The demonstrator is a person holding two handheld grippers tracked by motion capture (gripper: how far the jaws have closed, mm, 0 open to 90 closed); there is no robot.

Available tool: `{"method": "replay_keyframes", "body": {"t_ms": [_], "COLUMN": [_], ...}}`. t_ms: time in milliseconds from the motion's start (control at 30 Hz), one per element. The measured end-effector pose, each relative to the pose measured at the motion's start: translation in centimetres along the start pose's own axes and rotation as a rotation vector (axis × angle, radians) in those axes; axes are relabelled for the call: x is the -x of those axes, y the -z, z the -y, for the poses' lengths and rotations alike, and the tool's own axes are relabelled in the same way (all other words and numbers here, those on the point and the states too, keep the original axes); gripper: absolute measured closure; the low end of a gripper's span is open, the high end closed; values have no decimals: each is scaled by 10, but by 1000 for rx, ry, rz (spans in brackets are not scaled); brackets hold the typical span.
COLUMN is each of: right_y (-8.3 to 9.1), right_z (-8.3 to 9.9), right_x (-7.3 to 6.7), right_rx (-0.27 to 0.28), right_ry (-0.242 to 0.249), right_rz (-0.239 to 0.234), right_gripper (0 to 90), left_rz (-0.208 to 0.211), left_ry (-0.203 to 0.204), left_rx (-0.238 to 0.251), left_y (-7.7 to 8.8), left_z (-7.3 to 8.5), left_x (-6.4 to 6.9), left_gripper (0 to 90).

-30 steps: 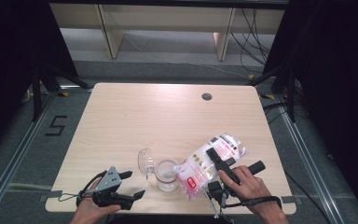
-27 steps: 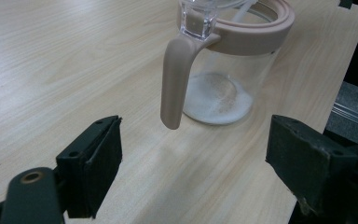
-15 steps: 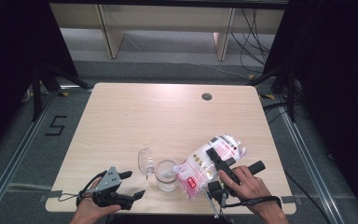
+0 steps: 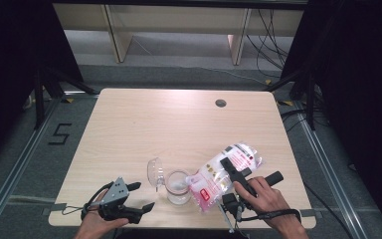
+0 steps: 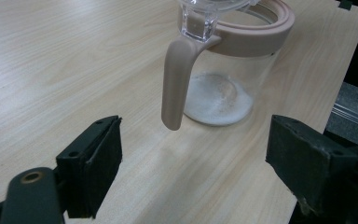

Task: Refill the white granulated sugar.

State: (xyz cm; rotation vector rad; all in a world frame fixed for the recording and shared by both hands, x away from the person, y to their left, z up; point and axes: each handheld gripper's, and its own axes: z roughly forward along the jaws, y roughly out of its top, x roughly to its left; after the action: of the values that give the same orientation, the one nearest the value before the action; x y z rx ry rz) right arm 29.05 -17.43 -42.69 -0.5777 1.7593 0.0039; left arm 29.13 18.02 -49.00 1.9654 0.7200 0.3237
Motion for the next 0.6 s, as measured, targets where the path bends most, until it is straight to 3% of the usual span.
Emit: {"method": "replay_keyframes", "body": {"t_ms": [100,233,267,300,333,367,433,467,500,600], "right_y": [1,1,1,1,1,1,0,1,1,1], "right_z": [0,1,1,1,1,0,0,-1,-1,-1], "right_x": [-1,1,0,0,0,2,3,3,3,4], "right_rx": [-9,-10,-11,-11,-11,-7,-1,-10,-8,-13], "right_ry": [-16,0,-10,-10,-11,13,33,25,29,27], "right_rz": [-5,-2,-8,-8,-8,1,-2,-1,-2,-5], "right_gripper": [522,523,523,523,523,524,524,524,524,525], "left_rz": [-2,-1,-3,-4,-3,-1,-2,-4,-2,-1], "left_ry": [0,1,30,31,31,-1,0,25,3,1], "left_rx": [0,0,5,5,5,1,1,0,0,4], "left_y": [0,-1,-1,-1,-1,0,0,0,0,0], "left_z": [0,0,1,1,1,0,0,1,0,0], "left_x": [0,0,2,2,2,0,0,2,1,0], "left_gripper": [179,179,179,179,179,179,179,179,179,179]}}
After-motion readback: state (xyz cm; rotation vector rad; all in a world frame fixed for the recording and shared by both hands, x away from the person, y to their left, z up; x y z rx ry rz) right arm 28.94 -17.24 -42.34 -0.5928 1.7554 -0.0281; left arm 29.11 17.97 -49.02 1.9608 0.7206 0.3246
